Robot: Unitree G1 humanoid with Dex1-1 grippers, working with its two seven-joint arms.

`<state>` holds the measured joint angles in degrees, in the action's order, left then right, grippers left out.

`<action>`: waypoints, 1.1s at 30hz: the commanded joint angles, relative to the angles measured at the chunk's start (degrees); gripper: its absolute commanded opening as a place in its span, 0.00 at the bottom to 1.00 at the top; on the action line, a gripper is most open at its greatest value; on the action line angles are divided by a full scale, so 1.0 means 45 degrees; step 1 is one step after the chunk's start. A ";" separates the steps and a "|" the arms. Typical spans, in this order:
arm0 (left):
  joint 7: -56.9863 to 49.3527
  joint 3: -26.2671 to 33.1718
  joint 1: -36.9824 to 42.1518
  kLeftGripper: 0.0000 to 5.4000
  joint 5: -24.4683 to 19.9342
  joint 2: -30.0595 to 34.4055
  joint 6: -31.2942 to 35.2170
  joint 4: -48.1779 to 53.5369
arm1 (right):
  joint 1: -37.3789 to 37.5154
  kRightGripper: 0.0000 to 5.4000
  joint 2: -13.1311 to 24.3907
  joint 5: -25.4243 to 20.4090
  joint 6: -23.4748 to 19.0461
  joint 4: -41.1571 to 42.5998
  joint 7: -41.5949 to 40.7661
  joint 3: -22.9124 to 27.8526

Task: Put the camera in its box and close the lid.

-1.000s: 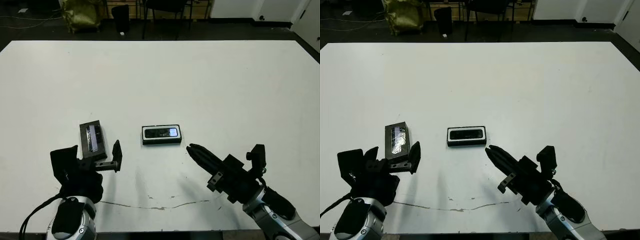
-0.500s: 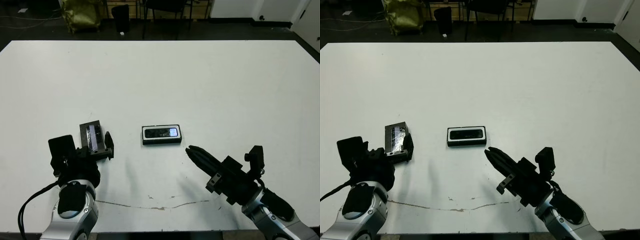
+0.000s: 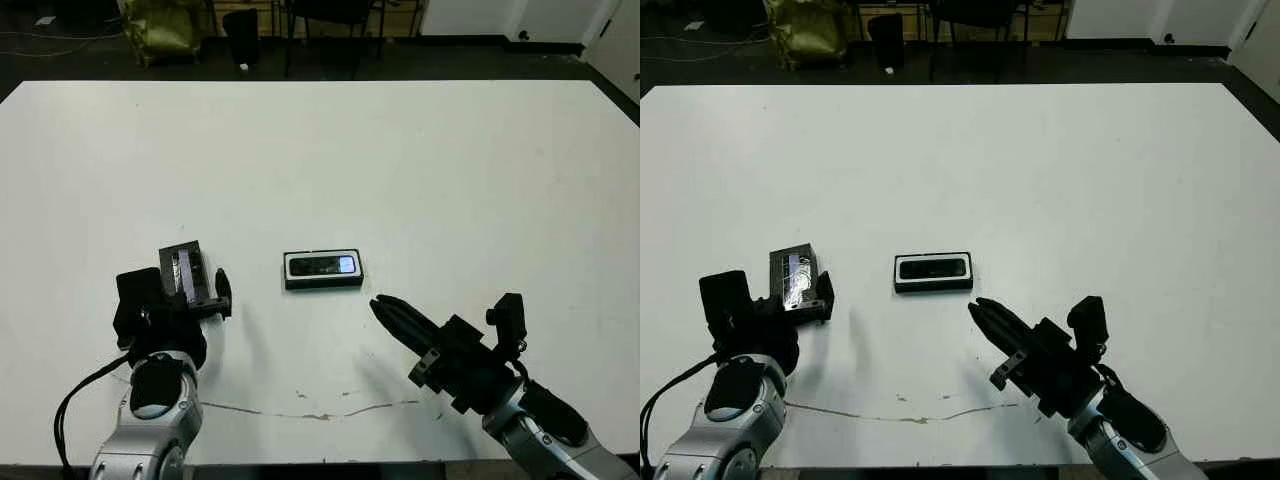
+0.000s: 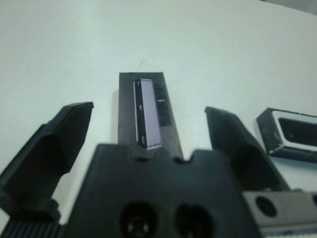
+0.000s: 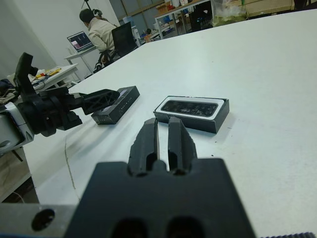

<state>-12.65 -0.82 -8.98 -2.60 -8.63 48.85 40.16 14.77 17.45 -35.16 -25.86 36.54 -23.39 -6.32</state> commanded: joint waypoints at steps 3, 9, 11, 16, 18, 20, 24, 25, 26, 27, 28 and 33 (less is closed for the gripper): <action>0.0074 0.0330 0.0155 0.99 -0.0074 -0.0057 0.0277 -0.0559 | 0.0118 0.00 0.0027 0.0106 0.0097 -0.0253 -0.0134 0.0040; 0.0153 0.0417 0.0239 0.99 0.0080 0.0188 0.0305 -0.1027 | 0.0169 0.00 0.0045 0.0000 0.0149 -0.0149 -0.0286 0.0100; 0.0265 0.0512 0.0192 0.99 -0.0004 0.0156 0.0167 -0.1167 | 0.0178 0.00 0.0022 -0.0031 0.0111 -0.0163 -0.0263 0.0109; 0.0299 0.0594 0.0209 0.99 0.0103 0.0159 0.0218 -0.1374 | 0.0214 0.00 0.0037 0.0057 0.0178 -0.0238 -0.0322 0.0098; 0.0214 0.0537 0.0230 0.99 0.0275 0.0199 0.0248 -0.1524 | 0.0228 0.00 0.0058 0.0056 0.0163 -0.0227 -0.0337 0.0105; 0.0151 0.0525 0.0239 0.99 0.0374 0.0160 0.0248 -0.1666 | 0.0260 0.00 0.0043 0.0061 0.0086 -0.0162 -0.0230 0.0099; 0.0315 0.0295 0.0128 0.99 0.0663 0.0455 0.0065 -0.1946 | 0.0312 0.00 -0.0014 -0.0177 -0.0002 0.0034 -0.0137 0.0117; 0.0367 0.0340 0.0103 0.99 0.0630 0.0445 0.0013 -0.2035 | 0.0327 0.00 0.0002 -0.0091 0.0064 0.0036 -0.0134 0.0089; 0.0404 0.0420 0.0098 0.99 0.0561 0.0395 0.0014 -0.2103 | 0.0333 0.00 0.0000 -0.0068 0.0100 0.0011 -0.0145 0.0073; 0.0427 0.0489 0.0107 0.99 0.0511 0.0354 0.0095 -0.2152 | 0.0344 0.00 -0.0018 -0.0098 0.0082 0.0026 -0.0126 0.0068; 0.0434 0.0500 0.0116 0.99 0.0526 0.0359 0.0186 -0.2195 | 0.0359 0.00 -0.0028 -0.0093 0.0089 0.0068 -0.0105 0.0059; 0.0608 0.0654 0.0131 0.99 0.0410 0.0351 0.0405 -0.2494 | 0.0367 0.00 -0.0007 -0.0112 0.0167 0.0046 -0.0223 0.0054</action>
<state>-10.23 1.69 -7.77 -0.62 -7.28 49.02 30.93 16.05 17.30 -35.67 -24.65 36.82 -24.46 -6.25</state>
